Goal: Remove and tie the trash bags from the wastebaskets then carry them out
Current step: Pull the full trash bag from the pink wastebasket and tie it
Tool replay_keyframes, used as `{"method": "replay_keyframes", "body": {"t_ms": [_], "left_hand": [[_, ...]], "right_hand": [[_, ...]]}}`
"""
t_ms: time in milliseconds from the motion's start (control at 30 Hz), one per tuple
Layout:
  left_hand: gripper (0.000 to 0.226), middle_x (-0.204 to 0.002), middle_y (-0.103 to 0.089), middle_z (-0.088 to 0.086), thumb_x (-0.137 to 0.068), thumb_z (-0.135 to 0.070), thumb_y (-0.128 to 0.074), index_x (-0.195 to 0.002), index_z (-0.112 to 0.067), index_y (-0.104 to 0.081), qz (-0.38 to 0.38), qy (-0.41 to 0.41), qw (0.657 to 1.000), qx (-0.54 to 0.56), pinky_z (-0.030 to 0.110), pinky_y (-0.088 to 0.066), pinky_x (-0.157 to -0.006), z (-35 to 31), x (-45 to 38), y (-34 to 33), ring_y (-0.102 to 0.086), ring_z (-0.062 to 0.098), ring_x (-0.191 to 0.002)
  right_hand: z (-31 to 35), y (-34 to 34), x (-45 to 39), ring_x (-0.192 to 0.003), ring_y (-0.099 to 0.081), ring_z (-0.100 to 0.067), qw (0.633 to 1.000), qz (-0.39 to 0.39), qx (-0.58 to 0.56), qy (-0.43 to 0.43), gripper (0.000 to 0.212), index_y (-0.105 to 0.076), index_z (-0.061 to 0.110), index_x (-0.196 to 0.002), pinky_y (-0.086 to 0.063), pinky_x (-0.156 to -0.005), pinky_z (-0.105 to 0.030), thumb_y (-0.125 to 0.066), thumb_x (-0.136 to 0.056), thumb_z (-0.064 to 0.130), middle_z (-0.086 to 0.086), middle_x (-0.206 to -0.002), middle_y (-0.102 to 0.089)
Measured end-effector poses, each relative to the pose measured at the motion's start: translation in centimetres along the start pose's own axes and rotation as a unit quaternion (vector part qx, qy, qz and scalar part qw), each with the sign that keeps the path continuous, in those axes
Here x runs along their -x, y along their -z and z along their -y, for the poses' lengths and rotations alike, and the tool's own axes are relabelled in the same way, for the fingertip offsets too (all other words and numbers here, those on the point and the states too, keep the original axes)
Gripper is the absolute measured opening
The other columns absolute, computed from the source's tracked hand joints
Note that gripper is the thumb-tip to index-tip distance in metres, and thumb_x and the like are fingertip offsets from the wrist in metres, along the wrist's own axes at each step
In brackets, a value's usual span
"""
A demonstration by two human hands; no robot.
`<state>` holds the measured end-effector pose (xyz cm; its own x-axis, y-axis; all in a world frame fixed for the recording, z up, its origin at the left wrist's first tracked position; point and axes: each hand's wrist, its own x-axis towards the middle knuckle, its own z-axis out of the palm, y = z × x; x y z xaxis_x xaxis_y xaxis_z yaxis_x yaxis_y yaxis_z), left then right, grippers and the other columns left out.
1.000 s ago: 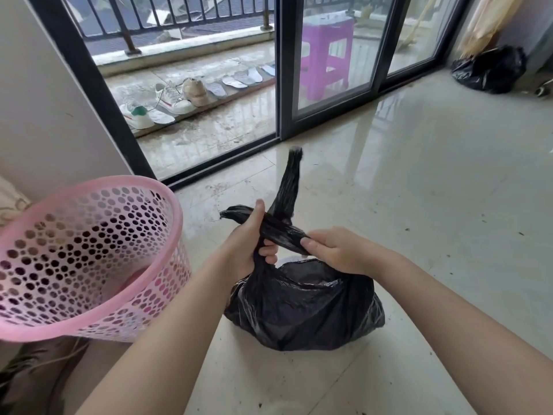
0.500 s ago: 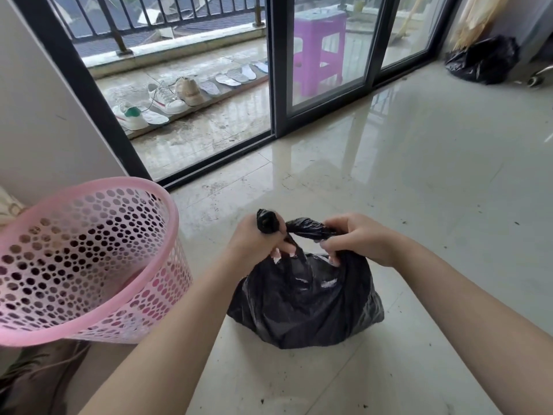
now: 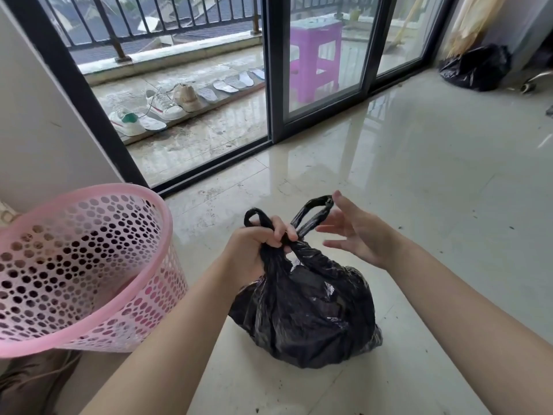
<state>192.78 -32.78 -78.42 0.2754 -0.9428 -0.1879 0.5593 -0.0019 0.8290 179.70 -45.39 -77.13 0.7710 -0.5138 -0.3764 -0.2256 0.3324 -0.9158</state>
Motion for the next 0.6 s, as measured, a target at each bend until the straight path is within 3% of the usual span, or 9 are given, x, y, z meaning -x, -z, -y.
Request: {"method": "replay_keyframes", "body": {"t_ms": [67,133,200,267,300,367,433,500,600], "left_hand": [[0.033,-0.057,-0.066,0.003,-0.058,0.006,-0.04,-0.041,-0.011,-0.062,0.038,0.016,0.998,-0.047,0.016,-0.048,-0.049,0.3,0.1,-0.4,-0.061,0.013,-0.057],[0.03,-0.07,-0.073,0.0,-0.073,-0.002,-0.052,-0.054,-0.012,-0.073,0.066,0.013,0.996,-0.064,0.016,-0.051,-0.054,0.4,0.3,-0.9,-0.065,0.009,-0.062],[0.058,-0.08,-0.076,-0.006,-0.096,-0.022,-0.033,-0.053,-0.017,-0.072,0.051,-0.003,0.999,-0.016,0.02,-0.053,-0.06,0.5,0.0,-1.1,-0.068,0.007,-0.063],[0.073,-0.077,-0.075,-0.003,-0.1,-0.033,-0.019,-0.041,-0.015,-0.058,-0.005,-0.057,0.992,0.109,0.03,-0.051,-0.073,0.4,-0.4,-1.1,-0.071,0.011,-0.067],[0.073,-0.067,-0.073,0.0,-0.101,-0.036,-0.019,-0.038,-0.015,-0.05,-0.04,-0.094,0.98,0.171,0.032,-0.047,-0.078,0.4,-0.7,-0.9,-0.07,0.014,-0.069],[0.072,-0.042,-0.053,-0.002,-0.1,-0.041,-0.02,-0.035,-0.016,-0.039,-0.082,-0.131,0.956,0.25,0.028,-0.047,-0.072,0.2,-0.8,-0.5,-0.056,0.014,-0.053],[0.076,-0.031,-0.032,-0.006,-0.099,-0.044,-0.017,-0.03,-0.018,-0.034,-0.101,-0.107,0.963,0.227,0.017,-0.036,-0.044,0.2,-0.7,0.7,-0.025,0.011,-0.035],[0.077,-0.028,-0.025,-0.009,-0.1,-0.04,-0.016,-0.027,-0.021,-0.031,-0.142,-0.083,0.981,0.097,0.013,-0.015,-0.039,0.7,-0.3,2.7,-0.009,0.012,-0.038],[0.066,-0.028,-0.025,-0.012,-0.103,-0.024,-0.026,-0.037,-0.022,-0.029,-0.232,-0.055,0.956,-0.172,0.008,-0.016,-0.036,3.1,0.5,6.3,-0.018,0.003,-0.026]], "right_hand": [[0.3,-0.7,-0.1,-0.088,-0.054,-0.018,0.999,-0.027,-0.023,0.009,0.03,-0.057,0.012,-0.075,-0.045,-0.079,-0.031,-0.042,-0.095,0.028,-0.005,-0.087,-0.057],[0.5,-1.1,-0.4,-0.084,-0.055,-0.021,0.987,-0.075,-0.138,0.022,0.036,-0.047,0.012,-0.063,-0.046,-0.077,-0.034,-0.038,-0.097,0.017,-0.007,-0.08,-0.056],[0.7,-1.0,-0.6,-0.081,-0.061,-0.027,0.946,-0.084,-0.309,0.038,0.041,-0.035,0.014,-0.059,-0.051,-0.074,-0.039,-0.031,-0.099,0.018,-0.008,-0.07,-0.062],[1.4,-0.7,-0.7,-0.046,-0.059,-0.019,0.901,-0.09,-0.419,0.066,0.042,-0.028,0.015,-0.057,-0.055,-0.053,-0.03,-0.026,-0.099,0.02,-0.002,-0.041,-0.05],[1.7,-0.5,-0.9,-0.03,-0.045,-0.014,0.889,-0.102,-0.439,0.078,0.043,-0.026,0.016,-0.057,-0.05,-0.042,-0.021,-0.025,-0.1,0.022,0.001,-0.032,-0.037],[2.0,0.3,-1.1,-0.02,-0.022,-0.008,0.899,-0.125,-0.409,0.09,0.044,-0.022,0.018,-0.056,-0.028,-0.031,-0.008,-0.025,-0.1,0.025,0.006,-0.027,-0.022],[1.3,1.7,-1.4,-0.021,-0.016,-0.006,0.931,-0.155,-0.318,0.094,0.045,-0.022,0.019,-0.056,-0.013,-0.033,-0.008,-0.024,-0.1,0.028,0.008,-0.026,-0.02],[-0.4,3.7,-1.5,-0.02,-0.015,-0.004,0.951,-0.204,-0.219,0.084,0.045,-0.021,0.02,-0.056,-0.01,-0.036,-0.005,-0.025,-0.1,0.025,0.01,-0.025,-0.02],[-3.9,7.6,-1.0,-0.019,-0.013,-0.004,0.943,-0.311,-0.107,0.041,0.041,-0.02,0.02,-0.056,-0.013,-0.038,-0.001,-0.028,-0.096,0.016,0.01,-0.023,-0.019]]}}
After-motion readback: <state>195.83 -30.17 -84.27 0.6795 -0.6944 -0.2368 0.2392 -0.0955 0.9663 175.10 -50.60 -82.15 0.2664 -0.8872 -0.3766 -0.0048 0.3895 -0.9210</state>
